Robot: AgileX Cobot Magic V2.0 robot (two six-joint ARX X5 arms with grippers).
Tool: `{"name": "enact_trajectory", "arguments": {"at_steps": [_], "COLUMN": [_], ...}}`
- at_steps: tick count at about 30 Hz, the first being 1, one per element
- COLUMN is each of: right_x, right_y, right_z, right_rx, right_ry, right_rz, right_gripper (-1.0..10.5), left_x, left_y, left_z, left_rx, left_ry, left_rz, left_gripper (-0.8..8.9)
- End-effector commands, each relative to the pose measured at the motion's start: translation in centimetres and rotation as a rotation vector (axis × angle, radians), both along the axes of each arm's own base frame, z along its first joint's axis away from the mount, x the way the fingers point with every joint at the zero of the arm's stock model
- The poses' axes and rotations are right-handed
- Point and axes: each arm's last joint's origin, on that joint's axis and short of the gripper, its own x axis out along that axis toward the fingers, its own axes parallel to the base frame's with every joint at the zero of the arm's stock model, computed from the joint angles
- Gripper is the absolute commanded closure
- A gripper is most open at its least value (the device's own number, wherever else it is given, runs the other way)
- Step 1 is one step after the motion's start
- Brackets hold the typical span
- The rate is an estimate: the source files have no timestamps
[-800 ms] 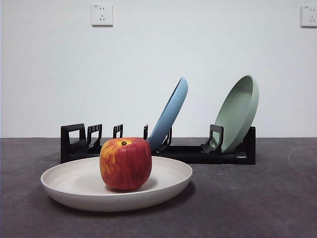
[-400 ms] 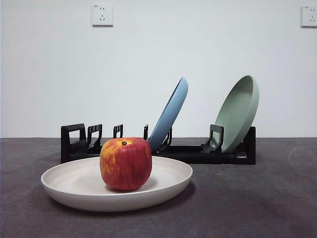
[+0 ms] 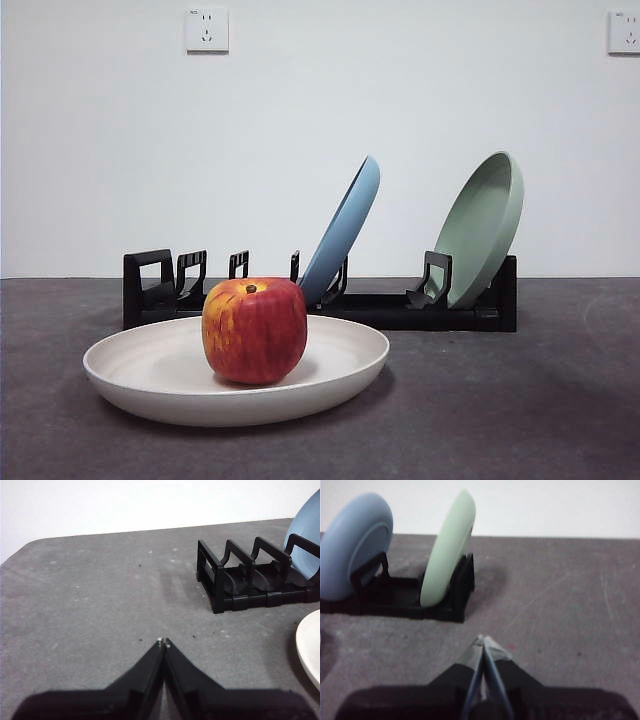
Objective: Take the yellow plate from the plate rack,put the plate on the table,take the apple from the table,put the apple in the plate
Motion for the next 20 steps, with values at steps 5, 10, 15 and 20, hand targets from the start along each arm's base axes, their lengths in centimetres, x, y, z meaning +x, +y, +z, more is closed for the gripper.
{"name": "enact_trajectory", "arguments": {"at_steps": [5, 10, 15, 20], "right_x": [0.27, 0.29, 0.30, 0.30], "right_y": [0.02, 0.02, 0.03, 0.02], "right_z": [-1.78, -1.81, -1.79, -1.79], "right_rx": [0.061, 0.060, 0.060, 0.060], "right_ry": [0.039, 0.037, 0.039, 0.039], "right_rz": [-0.012, -0.012, -0.012, -0.012], "right_gripper": [9.5, 9.5, 9.5, 9.5], "left_x": [0.05, 0.05, 0.05, 0.05], "left_y": [0.01, 0.02, 0.02, 0.02], "left_z": [-0.41, -0.41, -0.41, -0.41], "left_rx": [0.009, 0.009, 0.009, 0.009], "left_ry": [0.008, 0.008, 0.008, 0.008], "left_rz": [-0.004, -0.004, -0.004, -0.004], "left_gripper": [8.17, 8.17, 8.17, 8.17]}}
